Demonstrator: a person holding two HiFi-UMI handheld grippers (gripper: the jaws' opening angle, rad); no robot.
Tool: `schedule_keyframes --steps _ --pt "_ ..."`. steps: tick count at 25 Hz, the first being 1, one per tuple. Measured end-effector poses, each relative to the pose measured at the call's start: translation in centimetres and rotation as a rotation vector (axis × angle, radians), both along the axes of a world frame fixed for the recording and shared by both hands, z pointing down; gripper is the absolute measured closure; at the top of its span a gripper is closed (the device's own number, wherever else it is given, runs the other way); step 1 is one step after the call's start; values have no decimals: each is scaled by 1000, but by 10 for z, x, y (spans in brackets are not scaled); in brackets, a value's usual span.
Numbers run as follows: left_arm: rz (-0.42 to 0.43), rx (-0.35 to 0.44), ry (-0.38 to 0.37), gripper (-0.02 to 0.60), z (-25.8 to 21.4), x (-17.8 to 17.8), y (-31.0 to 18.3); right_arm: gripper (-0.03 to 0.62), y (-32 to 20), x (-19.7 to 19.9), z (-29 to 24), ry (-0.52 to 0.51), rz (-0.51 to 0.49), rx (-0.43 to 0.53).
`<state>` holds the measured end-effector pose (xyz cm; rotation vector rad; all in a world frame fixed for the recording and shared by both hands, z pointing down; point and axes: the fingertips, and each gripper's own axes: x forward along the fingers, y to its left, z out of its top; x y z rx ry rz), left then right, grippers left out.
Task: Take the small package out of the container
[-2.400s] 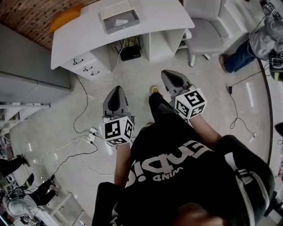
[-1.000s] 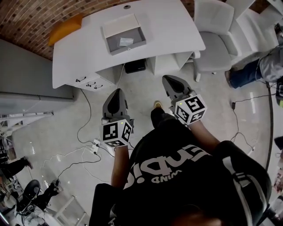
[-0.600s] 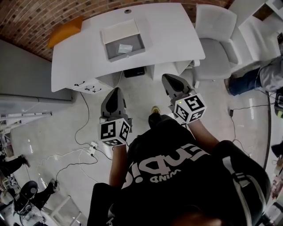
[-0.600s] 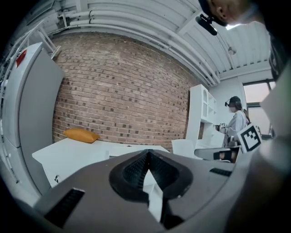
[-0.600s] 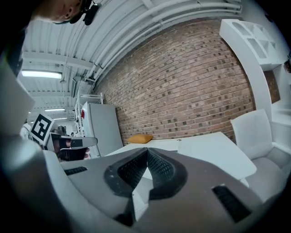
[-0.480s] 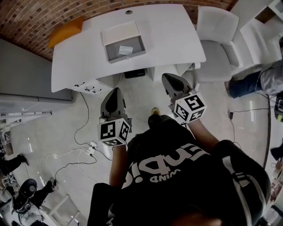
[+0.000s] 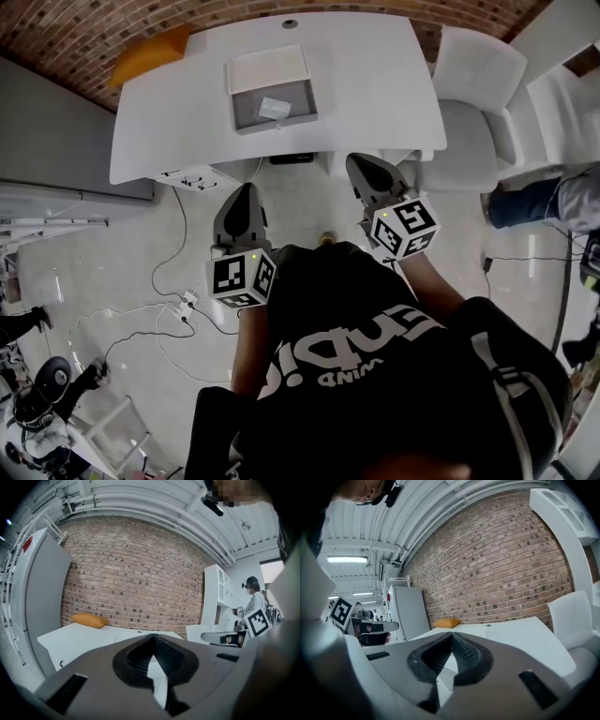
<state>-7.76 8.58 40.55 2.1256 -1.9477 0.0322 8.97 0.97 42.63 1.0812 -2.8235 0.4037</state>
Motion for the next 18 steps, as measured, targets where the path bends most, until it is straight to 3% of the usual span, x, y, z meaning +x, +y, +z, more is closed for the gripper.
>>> schedule_keyframes --steps 18 --pt "8 15 3 575 7 -14 -61 594 -56 -12 9 5 6 2"
